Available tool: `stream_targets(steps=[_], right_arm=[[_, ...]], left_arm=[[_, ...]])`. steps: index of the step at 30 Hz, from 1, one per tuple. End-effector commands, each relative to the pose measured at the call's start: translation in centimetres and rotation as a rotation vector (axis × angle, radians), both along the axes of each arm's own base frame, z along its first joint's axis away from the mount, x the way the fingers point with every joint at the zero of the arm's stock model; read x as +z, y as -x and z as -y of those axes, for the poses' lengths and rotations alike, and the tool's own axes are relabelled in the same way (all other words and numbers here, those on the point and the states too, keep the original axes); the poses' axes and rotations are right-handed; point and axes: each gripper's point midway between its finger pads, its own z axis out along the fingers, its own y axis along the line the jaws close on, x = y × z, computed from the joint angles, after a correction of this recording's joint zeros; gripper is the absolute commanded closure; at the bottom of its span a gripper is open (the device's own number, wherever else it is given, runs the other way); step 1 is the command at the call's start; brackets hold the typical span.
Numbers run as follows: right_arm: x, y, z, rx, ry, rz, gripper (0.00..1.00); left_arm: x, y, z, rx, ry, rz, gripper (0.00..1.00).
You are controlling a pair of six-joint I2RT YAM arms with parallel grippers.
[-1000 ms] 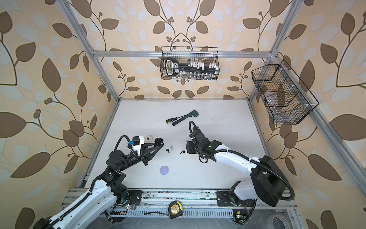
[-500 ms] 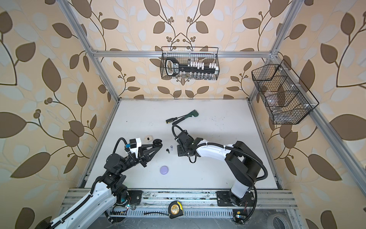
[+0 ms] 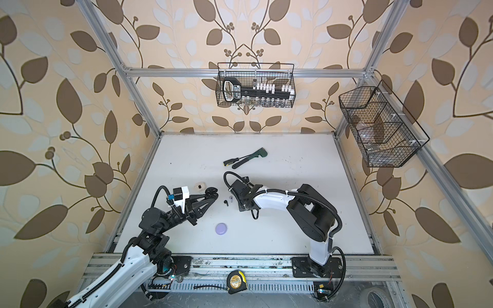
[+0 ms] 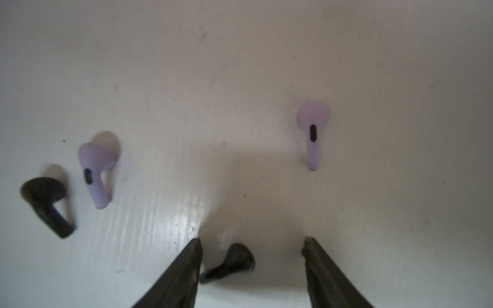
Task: Insert the wireless bluetooth earbuds into the charging case
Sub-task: 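Move the open right gripper over a black earbud on the table, then lower the right gripper and close it on the black earbud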
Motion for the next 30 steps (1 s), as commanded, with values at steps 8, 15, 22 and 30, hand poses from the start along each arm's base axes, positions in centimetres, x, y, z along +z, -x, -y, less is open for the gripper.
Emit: stream_targets(steps=[8, 15, 22, 30], right_arm=[[-0.7, 0.0, 1.7, -0.033, 0.09, 0.008, 0.44], [-0.9, 1.2, 1.2, -0.015, 0.009, -0.013, 0.49], [-0.9, 1.3, 0.7, -0.013, -0.014, -0.021, 0.57], [-1.5, 1.5, 0.9, -0.018, -0.006, -0.027, 0.63]], left_arm=[[1.5, 0.7, 0.1, -0.031, 0.01, 0.067, 1.0], [1.4, 0.7, 0.2, -0.034, 0.008, 0.064, 1.0], [1.3, 0.6, 0.2, -0.036, 0.004, 0.058, 1.0], [1.3, 0.7, 0.3, -0.041, 0.004, 0.058, 1.0]])
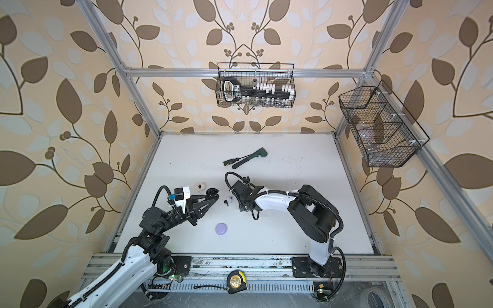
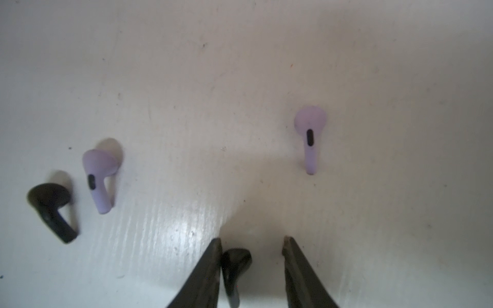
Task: Insert the wireless bluetooth earbuds into the charging case
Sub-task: 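Lower the right gripper and close it on the black earbud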
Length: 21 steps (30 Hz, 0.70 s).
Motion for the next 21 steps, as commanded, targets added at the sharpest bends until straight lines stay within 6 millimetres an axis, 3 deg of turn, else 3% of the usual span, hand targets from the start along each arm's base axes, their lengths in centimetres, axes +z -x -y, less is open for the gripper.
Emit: stream_targets(steps=[1, 13, 21], right_arm=[[-1.3, 1.5, 1.0, -0.007, 0.028, -0.051, 0.63], [-1.9, 2.2, 0.9, -0.015, 0.002, -0.069, 0.76], [-1.6, 2.9, 0.6, -0.016, -0.005, -0.062, 0.74]], left_arm=[[1.7, 0.5, 0.0, -0.02, 0.014, 0.069, 1.0], [1.7, 0.6, 0.1, -0.022, 0.013, 0.067, 1.0], [1.7, 0.6, 0.1, -0.025, 0.012, 0.068, 1.0]])
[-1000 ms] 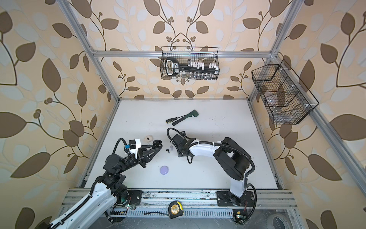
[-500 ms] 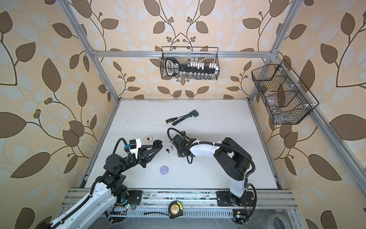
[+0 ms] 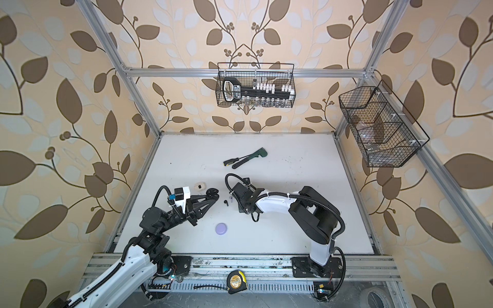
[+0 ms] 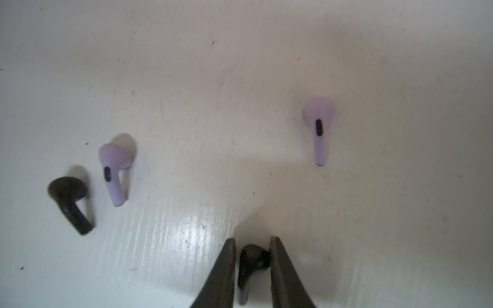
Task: Insert the wireless bluetooth earbuds into the charging case
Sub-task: 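Lower the right gripper and close it on the black earbud, then lift the black earbud with the right gripper toward the open black case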
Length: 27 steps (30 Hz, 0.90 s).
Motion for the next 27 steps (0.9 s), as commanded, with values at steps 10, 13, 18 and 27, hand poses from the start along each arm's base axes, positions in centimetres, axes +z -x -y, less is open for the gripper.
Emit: stream_targets(steps=[10, 13, 18, 27], right_arm=[[-2.1, 2.2, 1.6, -0.013, 0.062, -0.072, 0.74], [-2.3, 2.2, 1.7, -0.015, 0.065, -0.075, 0.78], [-2.2, 2.2, 1.7, -0.013, 0.062, -0.072, 0.83], [-0.1, 1.6, 1.7, -0.037, 0.031, -0.017, 0.84]], left_arm=[[1.7, 0.7, 0.1, -0.029, 0.012, 0.067, 1.0], [1.7, 0.7, 0.1, -0.03, 0.012, 0.067, 1.0], [1.7, 0.7, 0.1, -0.031, 0.011, 0.068, 1.0], [0.8, -0.3, 0.1, 0.009, -0.021, 0.067, 1.0]])
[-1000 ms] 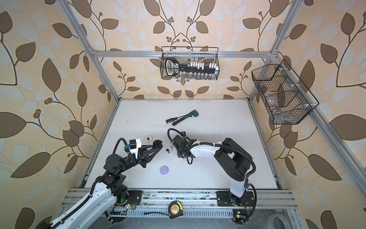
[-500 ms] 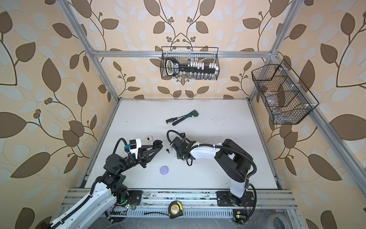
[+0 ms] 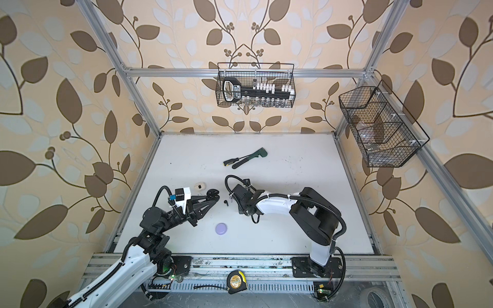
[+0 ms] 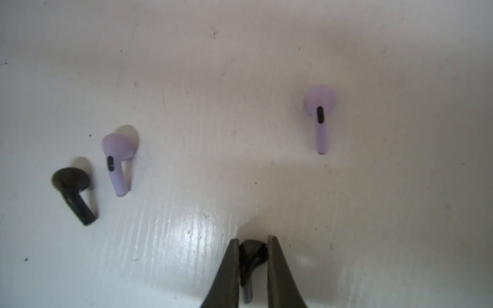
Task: Insert the wireless bluetooth earbuds into the charging case
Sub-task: 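Lift the black earbud with the right gripper toward the open black case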
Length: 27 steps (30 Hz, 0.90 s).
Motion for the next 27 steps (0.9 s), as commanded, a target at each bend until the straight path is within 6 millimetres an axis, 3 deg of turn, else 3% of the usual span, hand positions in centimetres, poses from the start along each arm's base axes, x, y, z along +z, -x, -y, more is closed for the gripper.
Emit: stream_targets(steps=[1, 10, 14, 22, 27], right_arm=[[0.3, 1.0, 1.5, -0.031, 0.023, -0.01, 0.84], [7.0, 0.5, 2.2, -0.1, -0.129, 0.156, 0.87], [10.2, 0.8, 2.7, -0.125, -0.201, 0.237, 0.87], [15.6, 2.2, 3.1, -0.152, -0.382, 0.365, 0.87], [18.8, 3.3, 2.3, -0.146, -0.496, 0.451, 0.87]], left_arm=[[0.8, -0.8, -0.1, 0.038, -0.013, 0.057, 1.0], [-2.4, -3.7, 2.6, 0.083, -0.111, 0.066, 1.0], [-2.5, -3.8, 4.3, 0.071, -0.084, 0.096, 1.0], [-2.5, -5.5, 5.7, 0.084, 0.009, 0.08, 1.0], [-2.3, -4.5, 7.1, 0.032, 0.01, 0.097, 1.0]])
